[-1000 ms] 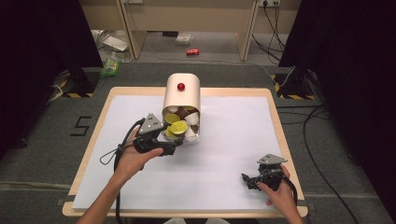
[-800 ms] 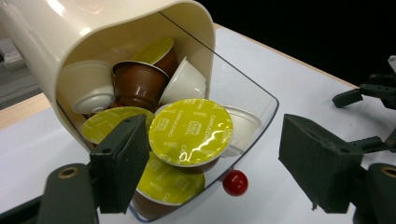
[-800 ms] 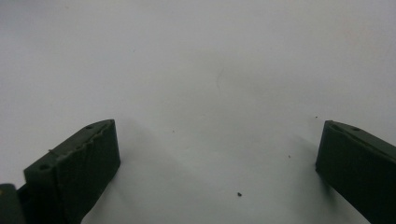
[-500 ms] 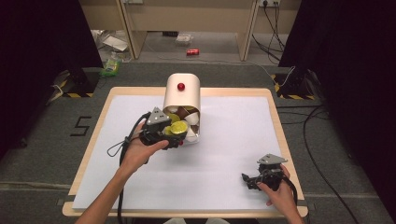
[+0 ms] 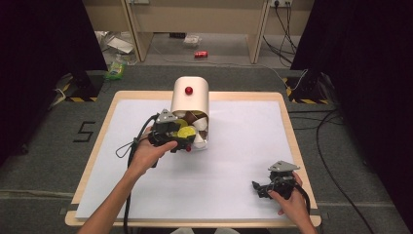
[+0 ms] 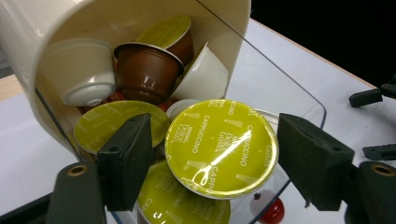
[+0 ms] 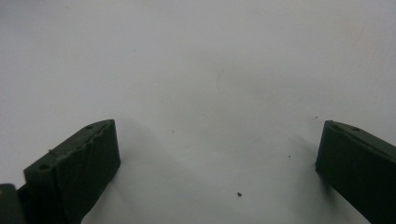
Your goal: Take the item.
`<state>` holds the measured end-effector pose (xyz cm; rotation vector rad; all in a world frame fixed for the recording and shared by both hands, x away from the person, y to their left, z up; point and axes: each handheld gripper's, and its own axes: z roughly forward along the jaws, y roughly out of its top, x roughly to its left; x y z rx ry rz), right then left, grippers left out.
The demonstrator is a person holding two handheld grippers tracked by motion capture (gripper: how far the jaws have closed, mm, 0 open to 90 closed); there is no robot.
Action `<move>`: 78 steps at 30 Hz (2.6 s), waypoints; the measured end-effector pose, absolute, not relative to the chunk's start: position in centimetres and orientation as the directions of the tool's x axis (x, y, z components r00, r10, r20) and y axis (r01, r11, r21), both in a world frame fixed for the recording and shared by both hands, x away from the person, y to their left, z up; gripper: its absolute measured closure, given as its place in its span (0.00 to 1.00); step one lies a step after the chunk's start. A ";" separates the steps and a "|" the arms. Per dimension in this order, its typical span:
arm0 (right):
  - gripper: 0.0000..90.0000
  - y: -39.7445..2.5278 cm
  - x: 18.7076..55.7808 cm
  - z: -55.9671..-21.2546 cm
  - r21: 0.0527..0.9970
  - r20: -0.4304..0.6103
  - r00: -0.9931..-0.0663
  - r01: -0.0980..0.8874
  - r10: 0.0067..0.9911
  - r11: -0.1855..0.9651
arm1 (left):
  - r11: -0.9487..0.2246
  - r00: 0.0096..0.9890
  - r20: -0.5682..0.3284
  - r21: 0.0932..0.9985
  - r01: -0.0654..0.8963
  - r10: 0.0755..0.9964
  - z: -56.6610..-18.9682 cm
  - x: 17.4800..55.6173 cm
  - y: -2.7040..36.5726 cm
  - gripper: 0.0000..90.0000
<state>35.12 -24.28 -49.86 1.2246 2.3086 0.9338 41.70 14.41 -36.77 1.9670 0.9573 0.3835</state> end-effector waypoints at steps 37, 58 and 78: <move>0.00 -24.3 35.1 -49.9 0.699 -0.008 -0.556 0.591 0.831 0.402 | -0.275 0.651 -0.097 0.852 0.446 0.753 -33.8 40.9 16.7 0.42; 0.00 -24.3 35.1 -49.8 0.699 -0.010 -0.557 0.590 0.831 0.404 | -0.244 0.612 -0.096 0.860 0.448 0.785 -33.1 39.9 20.6 0.42; 0.00 -24.3 35.1 -49.9 0.699 -0.009 -0.556 0.591 0.831 0.403 | -0.183 0.519 -0.109 0.858 0.480 0.848 -35.1 39.9 24.9 0.42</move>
